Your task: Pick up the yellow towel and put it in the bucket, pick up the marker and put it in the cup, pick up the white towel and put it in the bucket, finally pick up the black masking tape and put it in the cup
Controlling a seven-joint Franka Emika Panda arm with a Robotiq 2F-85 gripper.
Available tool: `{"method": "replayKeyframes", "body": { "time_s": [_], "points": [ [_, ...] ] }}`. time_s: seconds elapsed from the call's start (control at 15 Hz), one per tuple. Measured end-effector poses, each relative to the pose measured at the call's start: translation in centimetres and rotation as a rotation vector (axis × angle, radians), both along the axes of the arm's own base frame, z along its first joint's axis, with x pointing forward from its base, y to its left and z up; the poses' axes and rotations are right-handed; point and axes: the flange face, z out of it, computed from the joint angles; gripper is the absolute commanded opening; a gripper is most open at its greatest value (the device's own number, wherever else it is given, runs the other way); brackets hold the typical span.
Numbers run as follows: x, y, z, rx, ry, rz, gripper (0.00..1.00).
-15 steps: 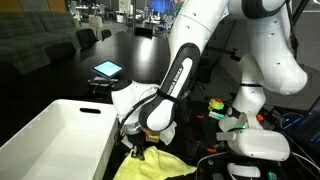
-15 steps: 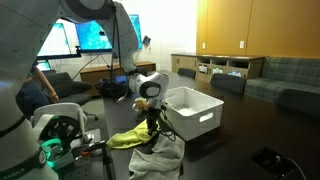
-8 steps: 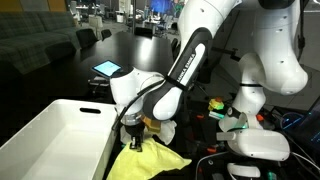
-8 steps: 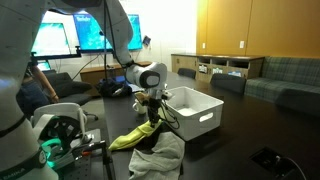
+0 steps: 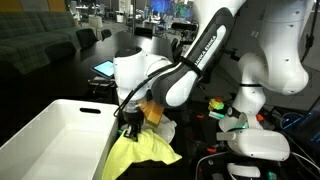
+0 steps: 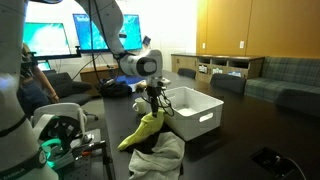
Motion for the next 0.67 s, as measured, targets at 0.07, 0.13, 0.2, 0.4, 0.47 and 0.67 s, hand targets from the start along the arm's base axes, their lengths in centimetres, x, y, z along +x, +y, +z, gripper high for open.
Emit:
{"method": "replayKeyframes", "body": {
  "time_s": [0.07, 0.13, 0.2, 0.4, 0.47, 0.67],
  "points": [
    [0.0, 0.3, 0.5, -0.018, -0.018, -0.047, 0.08],
    [-0.2, 0.6, 1.0, -0.035, -0.031, -0.084, 0.08],
    [-0.3, 1.0, 1.3, -0.053, -0.037, -0.104, 0.08],
    [-0.9, 3.4, 1.6, -0.093, -0.001, -0.042, 0.09],
    [-1.0, 4.7, 1.7, -0.096, 0.019, 0.007, 0.09],
    [-0.5, 8.9, 1.6, -0.082, 0.061, 0.165, 0.52]
  ]
}}
